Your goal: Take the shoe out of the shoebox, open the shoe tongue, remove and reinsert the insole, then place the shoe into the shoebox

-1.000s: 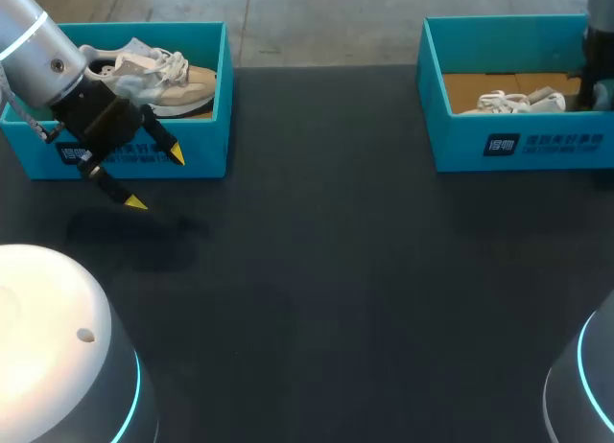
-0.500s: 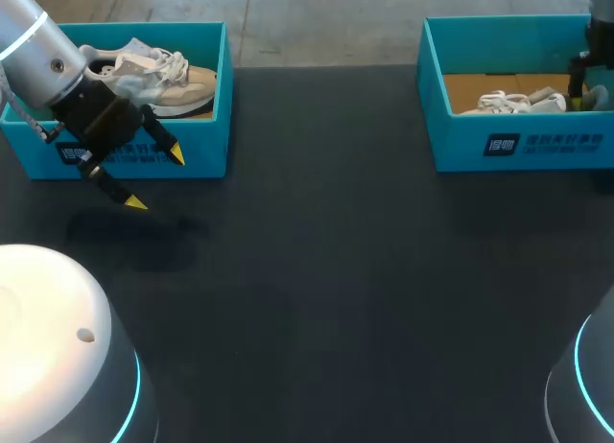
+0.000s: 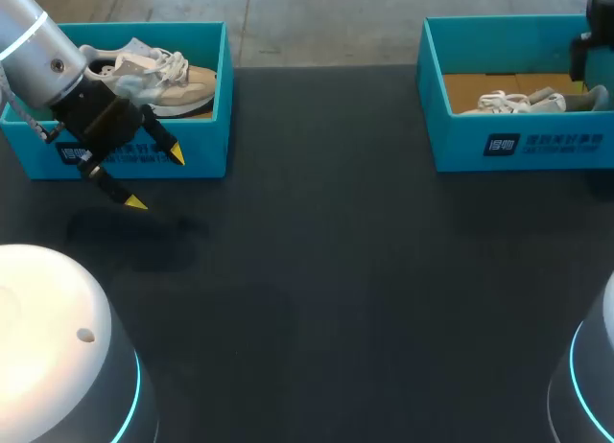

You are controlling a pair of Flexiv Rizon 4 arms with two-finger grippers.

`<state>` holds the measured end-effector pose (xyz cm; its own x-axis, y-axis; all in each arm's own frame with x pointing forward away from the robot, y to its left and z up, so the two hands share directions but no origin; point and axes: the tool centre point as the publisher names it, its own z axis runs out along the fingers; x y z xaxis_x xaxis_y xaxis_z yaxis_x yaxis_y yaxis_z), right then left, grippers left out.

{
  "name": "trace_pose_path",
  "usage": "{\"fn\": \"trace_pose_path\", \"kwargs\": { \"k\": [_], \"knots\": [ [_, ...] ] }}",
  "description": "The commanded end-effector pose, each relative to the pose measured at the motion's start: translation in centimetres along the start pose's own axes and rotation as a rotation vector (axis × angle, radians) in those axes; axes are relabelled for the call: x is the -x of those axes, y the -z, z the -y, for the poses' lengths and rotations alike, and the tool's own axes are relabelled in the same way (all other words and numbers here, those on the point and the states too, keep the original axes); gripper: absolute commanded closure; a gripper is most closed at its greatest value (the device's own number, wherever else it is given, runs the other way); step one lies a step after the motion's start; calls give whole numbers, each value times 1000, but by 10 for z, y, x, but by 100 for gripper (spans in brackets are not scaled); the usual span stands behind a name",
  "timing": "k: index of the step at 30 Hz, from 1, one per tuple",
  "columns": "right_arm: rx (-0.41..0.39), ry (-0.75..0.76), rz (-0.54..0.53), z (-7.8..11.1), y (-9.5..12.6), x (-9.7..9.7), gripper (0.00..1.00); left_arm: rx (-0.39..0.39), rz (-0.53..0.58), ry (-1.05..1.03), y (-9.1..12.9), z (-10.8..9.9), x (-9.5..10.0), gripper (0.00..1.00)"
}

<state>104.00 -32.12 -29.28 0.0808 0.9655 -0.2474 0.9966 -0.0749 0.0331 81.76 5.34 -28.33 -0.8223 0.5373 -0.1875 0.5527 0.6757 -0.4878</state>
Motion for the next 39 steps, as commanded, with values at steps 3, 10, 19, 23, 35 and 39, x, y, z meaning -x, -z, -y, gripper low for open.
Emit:
{"fn": "trace_pose_path", "kwargs": {
  "k": [3,10,19,23,35,39],
  "knots": [
    [12,8,13,6,31,0,0,3,-1,0,0,0,-1,0],
    [26,7,-23,17,64,-5,0,3,-1,0,0,0,-1,0],
    [33,9,-69,45,99,-30,0,3,-1,0,0,0,-1,0],
    [20,9,-82,57,110,-44,0,3,-1,0,0,0,-1,0],
    [16,-25,-130,91,136,-77,0,3,-1,0,0,0,-1,0],
    [10,-28,-153,102,137,-88,0,3,-1,0,0,0,-1,0]
  ]
}}
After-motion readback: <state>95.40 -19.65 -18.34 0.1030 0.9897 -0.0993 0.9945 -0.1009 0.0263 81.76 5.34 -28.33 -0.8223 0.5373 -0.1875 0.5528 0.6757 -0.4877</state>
